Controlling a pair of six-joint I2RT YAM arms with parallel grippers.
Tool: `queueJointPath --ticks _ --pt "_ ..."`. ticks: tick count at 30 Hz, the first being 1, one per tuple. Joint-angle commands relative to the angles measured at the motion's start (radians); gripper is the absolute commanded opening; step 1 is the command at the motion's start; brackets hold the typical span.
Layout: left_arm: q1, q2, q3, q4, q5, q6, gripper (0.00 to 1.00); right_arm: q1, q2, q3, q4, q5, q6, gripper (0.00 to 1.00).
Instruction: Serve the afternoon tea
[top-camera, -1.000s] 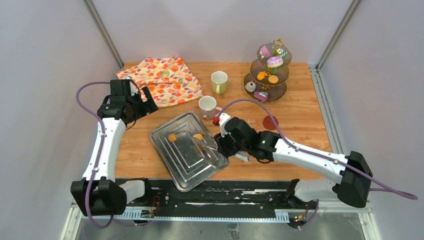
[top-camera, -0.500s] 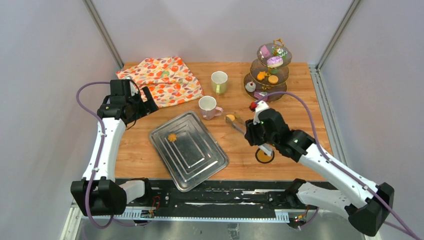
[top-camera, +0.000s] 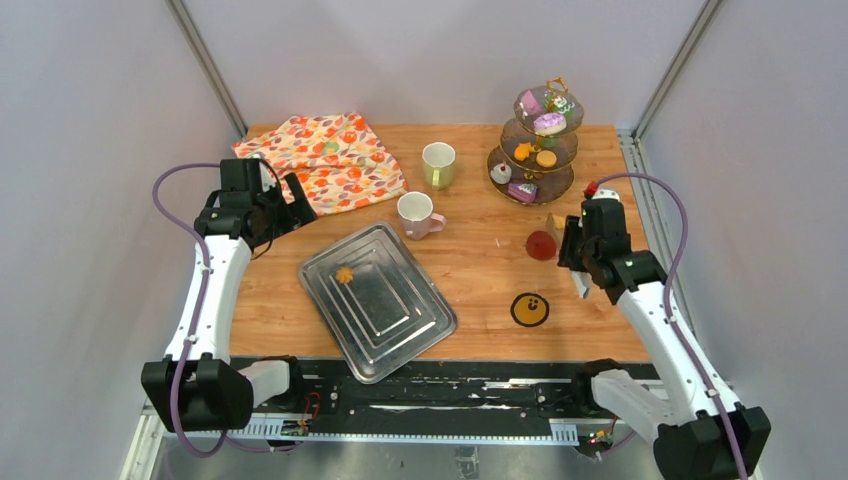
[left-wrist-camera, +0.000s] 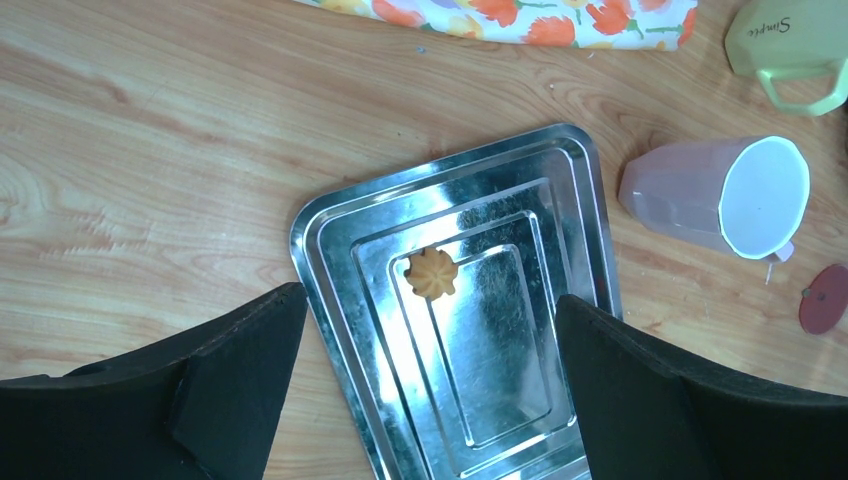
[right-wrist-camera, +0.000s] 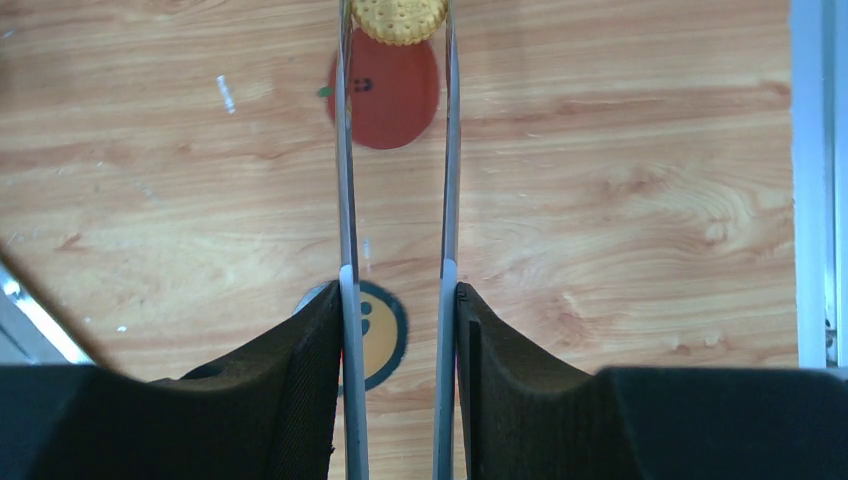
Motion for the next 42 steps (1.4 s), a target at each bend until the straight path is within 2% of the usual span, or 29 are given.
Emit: queueJointPath --ticks 1,10,27,31,37,42 --pt "-0.001 0.006 0.032 0.01 0.0 0.0 1.0 -0.099 0.024 0.029 0.07 0.001 0.012 0.12" --pt "-0.001 0.021 0.026 0.022 -0.001 -0.004 1.0 -0.143 0.157 0.045 0.323 0.001 -0.001 0.12" --pt "-0.002 0.049 0.025 0.035 -0.028 -0.005 1.0 -0.179 0.493 0.157 0.522 -0.087 -0.08 0.14" --pt "-0.001 0.051 0.027 0.036 -0.023 -0.002 1.0 -0.184 0.548 0.169 0.543 -0.099 -0.103 0.23" --pt "-0.001 0.055 0.031 0.032 -0.023 0.0 1.0 -0.189 0.56 0.17 0.535 -0.112 -0.089 0.4" --pt "-0.002 0.056 0.033 0.033 -0.016 -0.001 1.0 -0.191 0.527 0.159 0.532 -0.108 -0.085 0.42"
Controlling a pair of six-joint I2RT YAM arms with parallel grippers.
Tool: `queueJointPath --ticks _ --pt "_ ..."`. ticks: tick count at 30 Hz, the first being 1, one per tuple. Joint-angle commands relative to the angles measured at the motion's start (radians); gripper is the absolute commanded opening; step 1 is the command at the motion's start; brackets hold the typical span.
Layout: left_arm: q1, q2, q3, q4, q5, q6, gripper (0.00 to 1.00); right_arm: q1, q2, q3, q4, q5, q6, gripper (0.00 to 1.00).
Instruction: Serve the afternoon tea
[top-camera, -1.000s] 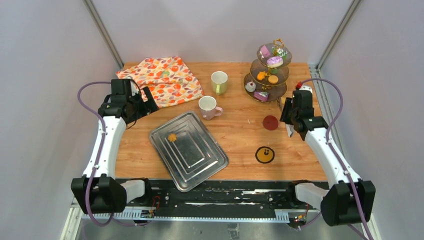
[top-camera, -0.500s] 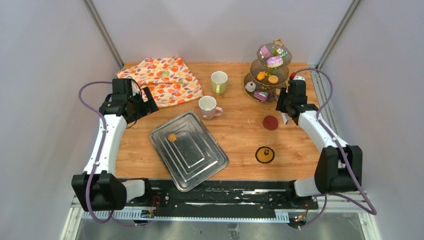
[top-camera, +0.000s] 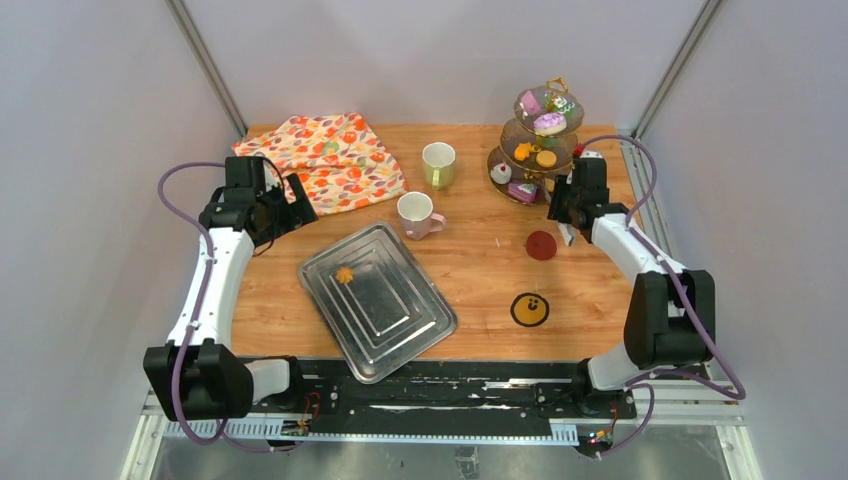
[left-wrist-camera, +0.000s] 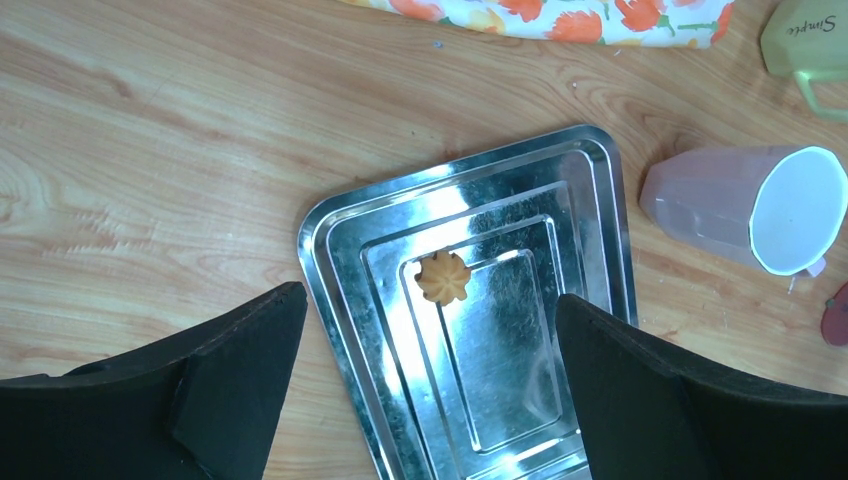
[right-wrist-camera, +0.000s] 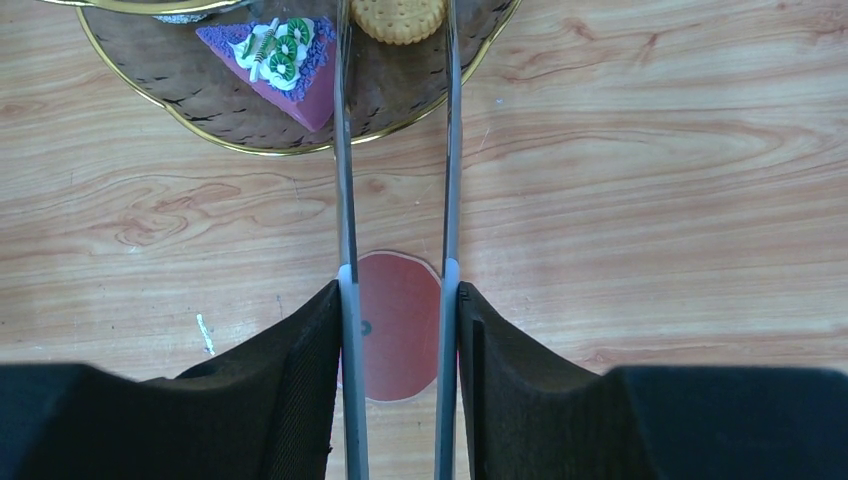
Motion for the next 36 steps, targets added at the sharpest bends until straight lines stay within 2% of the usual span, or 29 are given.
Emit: queueJointPath --ticks 1,16,22,26,28,31,33,36 --pt "-0.002 0.006 0.033 0.024 0.003 -0.001 1.0 -0.022 -0.048 0.024 0.031 -0.002 0.0 0.42" --pt "-0.001 -0.004 0.039 0.02 0.017 0.006 1.0 -0.024 -0.065 0.005 0.017 -0.017 0.021 0.44" --pt "-0.001 -0.012 0.041 0.014 0.015 0.008 1.0 -0.038 -0.142 -0.022 -0.033 0.055 0.038 0.26" --pt "-0.001 -0.014 0.038 0.014 0.014 0.007 1.0 -0.093 -0.256 -0.126 -0.026 0.135 0.109 0.13" --pt "-0.001 -0.015 0.032 0.017 0.018 0.004 1.0 -0.136 -0.289 -0.172 -0.013 0.158 0.147 0.09" --pt "-0.001 -0.016 0.027 0.019 0.03 -0.002 1.0 -0.173 -0.274 -0.204 0.037 0.179 0.143 0.12" --pt "-0.002 -0.017 0.026 0.022 0.04 -0.007 1.0 -0.179 -0.22 -0.203 0.095 0.169 0.089 0.18" --pt "-0.001 -0.031 0.023 0.021 0.047 -0.01 1.0 -0.205 -0.127 -0.185 0.16 0.141 0.04 0.21"
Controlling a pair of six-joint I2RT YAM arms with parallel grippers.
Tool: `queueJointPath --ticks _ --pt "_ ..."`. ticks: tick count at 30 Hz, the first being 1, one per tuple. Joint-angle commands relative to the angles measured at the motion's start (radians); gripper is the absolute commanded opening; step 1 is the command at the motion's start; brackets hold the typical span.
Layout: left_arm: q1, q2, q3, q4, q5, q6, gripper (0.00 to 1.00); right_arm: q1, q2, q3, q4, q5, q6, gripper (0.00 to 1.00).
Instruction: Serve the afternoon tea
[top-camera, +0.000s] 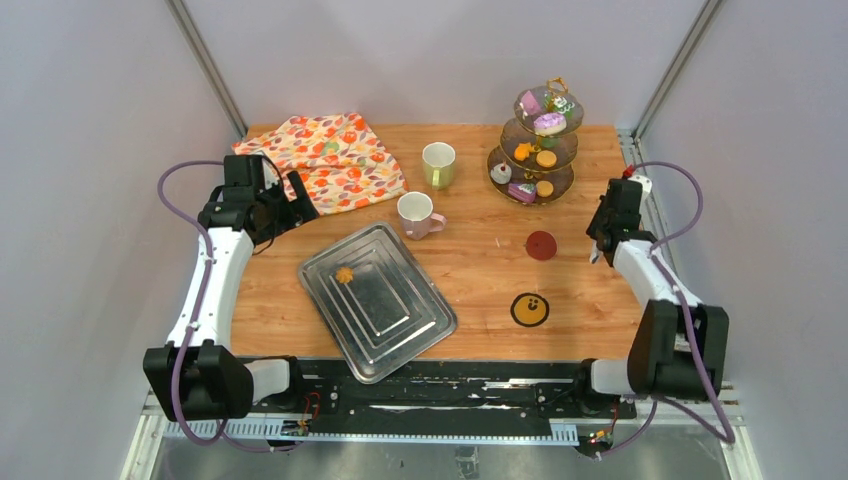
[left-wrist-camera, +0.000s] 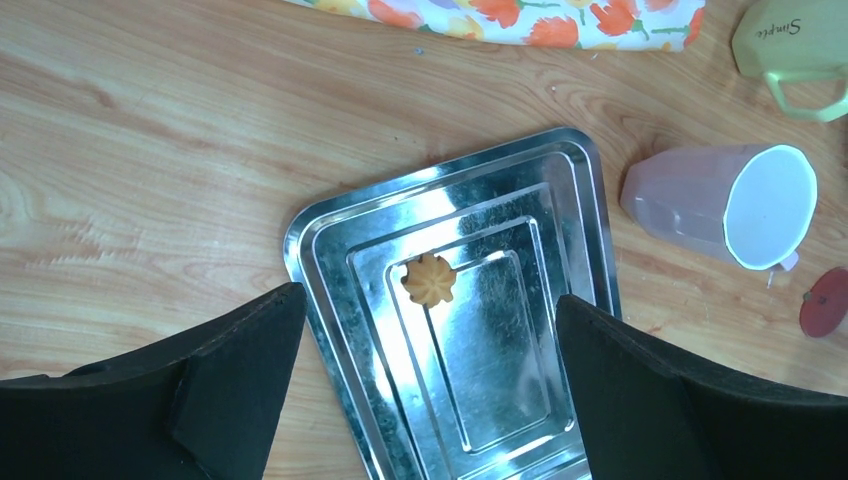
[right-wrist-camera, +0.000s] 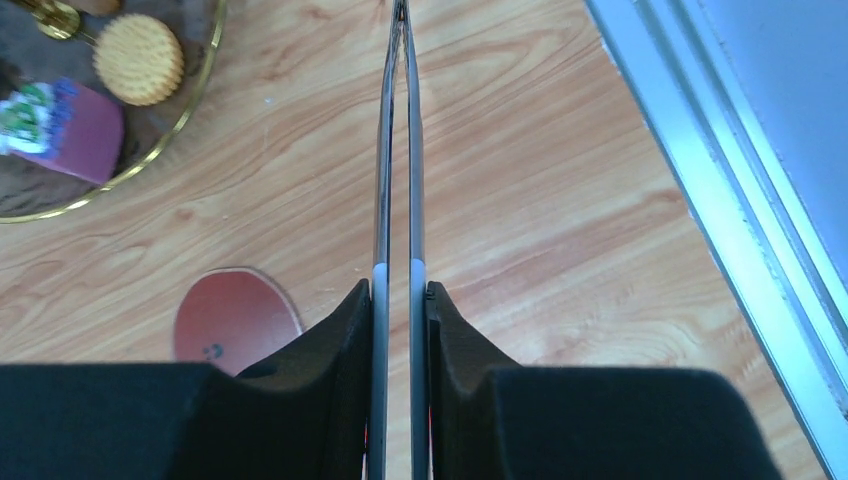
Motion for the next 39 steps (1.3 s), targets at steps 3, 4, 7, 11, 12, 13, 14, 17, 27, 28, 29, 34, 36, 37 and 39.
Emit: queueJointPath --ticks 3,4,7,11,12,13,14,17,27,28,29,34,36,37,39 --pt "-0.002 -0.049 0.002 0.021 0.008 -0.013 1.0 -0.079 0.165 -0.01 0.265 -0.105 -0.074 0.24" --pt "-0.001 -0.058 -0.006 0.029 0.004 -0.018 1.0 -0.083 0.191 -0.007 0.292 -0.117 -0.081 0.24" --pt "-0.001 -0.065 -0.009 0.033 0.012 -0.021 1.0 -0.087 0.27 0.031 0.299 -0.129 -0.095 0.25" --pt "-0.001 -0.055 0.006 0.02 0.015 -0.019 1.0 -0.112 0.35 0.079 0.284 -0.174 -0.086 0.31" --pt "-0.001 -0.057 0.006 0.019 0.015 -0.019 1.0 -0.113 0.365 0.099 0.263 -0.174 -0.088 0.33" --pt "-0.001 -0.057 0.009 0.019 0.015 -0.019 1.0 -0.115 0.383 0.122 0.243 -0.174 -0.088 0.36" --pt "-0.001 -0.057 0.012 0.017 0.015 -0.019 1.0 -0.121 0.402 0.146 0.216 -0.184 -0.089 0.39" --pt "-0.001 -0.063 0.012 0.015 0.01 -0.018 1.0 -0.129 0.462 0.226 0.13 -0.196 -0.087 0.5" --pt "-0.001 -0.067 0.016 0.015 0.074 0.017 1.0 -0.128 0.35 0.29 -0.035 -0.206 -0.065 0.69" --pt "-0.001 -0.07 0.015 0.015 0.075 0.018 1.0 -0.127 0.327 0.296 -0.058 -0.208 -0.06 0.7" --pt "-0.001 -0.073 0.012 0.014 0.073 0.017 1.0 -0.127 0.299 0.294 -0.081 -0.216 -0.049 0.7" --pt "-0.003 -0.084 -0.009 0.018 0.071 0.016 1.0 -0.084 0.082 0.224 -0.169 -0.269 0.01 0.71" --pt "-0.003 -0.081 -0.013 0.021 0.075 0.017 1.0 -0.033 0.01 0.192 -0.198 -0.301 0.011 0.71" --pt "-0.002 -0.081 -0.013 0.021 0.072 0.017 1.0 0.011 -0.024 0.175 -0.22 -0.288 0.013 0.72" --pt "-0.003 -0.078 -0.013 0.022 0.063 0.015 1.0 0.11 -0.094 0.125 -0.233 -0.278 0.018 0.72"
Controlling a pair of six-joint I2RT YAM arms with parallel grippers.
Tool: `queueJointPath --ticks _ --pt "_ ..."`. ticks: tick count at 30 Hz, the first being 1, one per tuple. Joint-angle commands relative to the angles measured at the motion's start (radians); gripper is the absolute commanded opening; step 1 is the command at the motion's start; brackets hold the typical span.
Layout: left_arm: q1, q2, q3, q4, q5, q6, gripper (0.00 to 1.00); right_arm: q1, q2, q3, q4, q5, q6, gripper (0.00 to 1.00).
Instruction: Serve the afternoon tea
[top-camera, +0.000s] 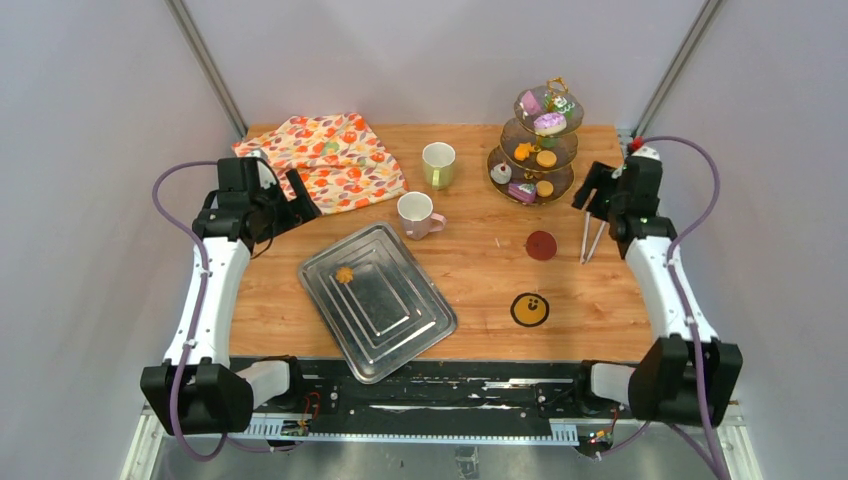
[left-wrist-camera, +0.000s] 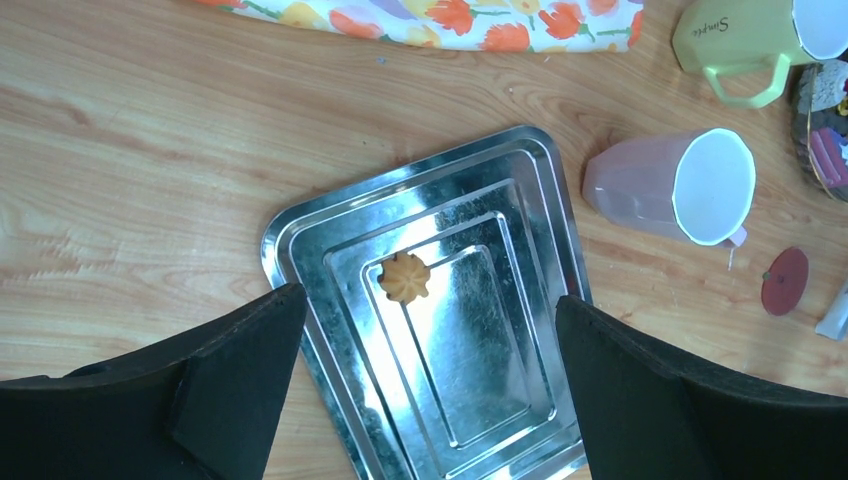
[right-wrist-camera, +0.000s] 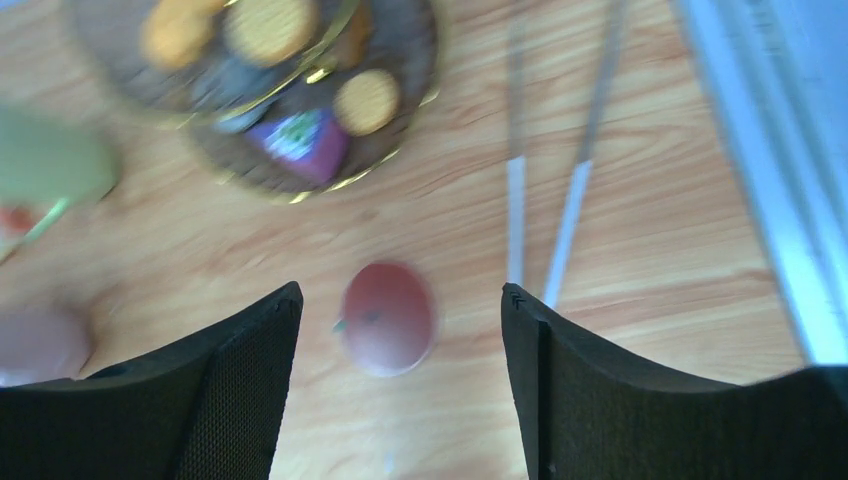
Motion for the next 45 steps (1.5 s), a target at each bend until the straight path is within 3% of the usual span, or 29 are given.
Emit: queueJointPath --ticks 1,8,14,19,24,32,39,45 --pt "-0.002 -0.009 -0.008 0.017 0.009 0.009 0.99 0.212 -0.12 -0.112 -0.107 -0.023 0.035 0.72" --pt "-0.003 0.026 -0.002 0.028 0.028 -0.001 0.98 0.554 -0.172 -0.186 -0.073 0.047 0.134 0.72" --pt "-0.02 0.03 -0.004 0.036 0.025 -0.008 0.98 0.702 0.025 -0.027 -0.084 0.13 0.157 0.72" --pt "-0.194 0.015 -0.036 0.035 -0.131 0.013 0.98 0.715 0.154 0.12 -0.094 0.189 0.189 0.73" --pt "-0.294 -0.051 -0.186 0.12 -0.081 -0.016 0.98 0.716 0.302 0.327 -0.141 0.186 0.165 0.73" --pt "-0.491 -0.206 -0.443 0.187 -0.154 -0.125 0.98 0.717 0.573 0.636 -0.226 0.236 0.193 0.73" --pt "-0.551 -0.223 -0.474 0.183 -0.224 -0.142 0.98 0.734 0.76 0.821 -0.297 0.343 0.249 0.73" --pt "-0.551 -0.184 -0.461 0.183 -0.235 -0.133 0.98 0.732 0.89 0.955 -0.328 0.328 0.286 0.73"
